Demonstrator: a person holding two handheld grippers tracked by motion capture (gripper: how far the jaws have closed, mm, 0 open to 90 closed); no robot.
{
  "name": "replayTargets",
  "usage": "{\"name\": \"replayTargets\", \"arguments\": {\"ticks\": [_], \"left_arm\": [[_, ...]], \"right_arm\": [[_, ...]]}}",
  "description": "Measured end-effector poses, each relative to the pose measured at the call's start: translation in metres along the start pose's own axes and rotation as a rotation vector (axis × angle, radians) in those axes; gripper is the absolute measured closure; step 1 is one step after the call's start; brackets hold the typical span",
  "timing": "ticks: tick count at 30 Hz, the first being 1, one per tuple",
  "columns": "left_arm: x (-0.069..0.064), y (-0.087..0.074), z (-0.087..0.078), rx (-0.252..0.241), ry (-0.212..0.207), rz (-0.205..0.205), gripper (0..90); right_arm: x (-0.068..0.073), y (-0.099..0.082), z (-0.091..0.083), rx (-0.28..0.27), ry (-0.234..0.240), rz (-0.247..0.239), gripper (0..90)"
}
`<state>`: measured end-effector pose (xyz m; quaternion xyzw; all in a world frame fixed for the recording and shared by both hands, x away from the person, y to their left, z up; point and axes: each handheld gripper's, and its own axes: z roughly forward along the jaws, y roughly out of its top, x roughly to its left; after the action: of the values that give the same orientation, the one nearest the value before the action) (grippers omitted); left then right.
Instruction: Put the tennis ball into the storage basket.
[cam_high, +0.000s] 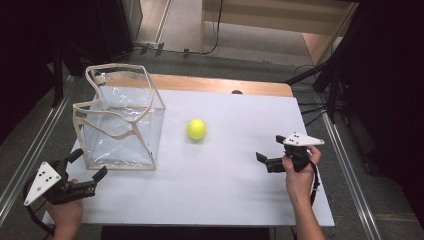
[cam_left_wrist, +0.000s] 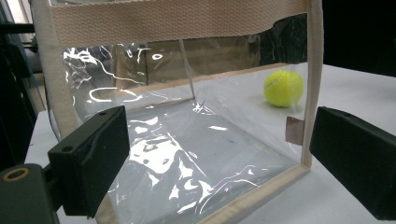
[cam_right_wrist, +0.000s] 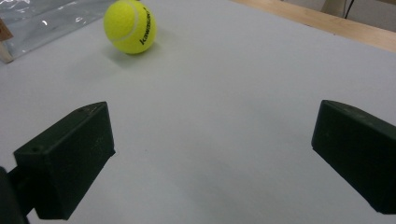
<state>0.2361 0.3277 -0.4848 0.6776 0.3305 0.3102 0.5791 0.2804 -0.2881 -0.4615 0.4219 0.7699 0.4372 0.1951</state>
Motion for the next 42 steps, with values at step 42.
{"name": "replayTargets", "arguments": {"ticks": [42], "left_arm": [[0.000, 0.000, 0.000, -0.001, -0.008, -0.004, 5.4]], "right_arm": [[0.024, 0.075, 0.075, 0.254, 0.159, -0.132, 0.0]]}}
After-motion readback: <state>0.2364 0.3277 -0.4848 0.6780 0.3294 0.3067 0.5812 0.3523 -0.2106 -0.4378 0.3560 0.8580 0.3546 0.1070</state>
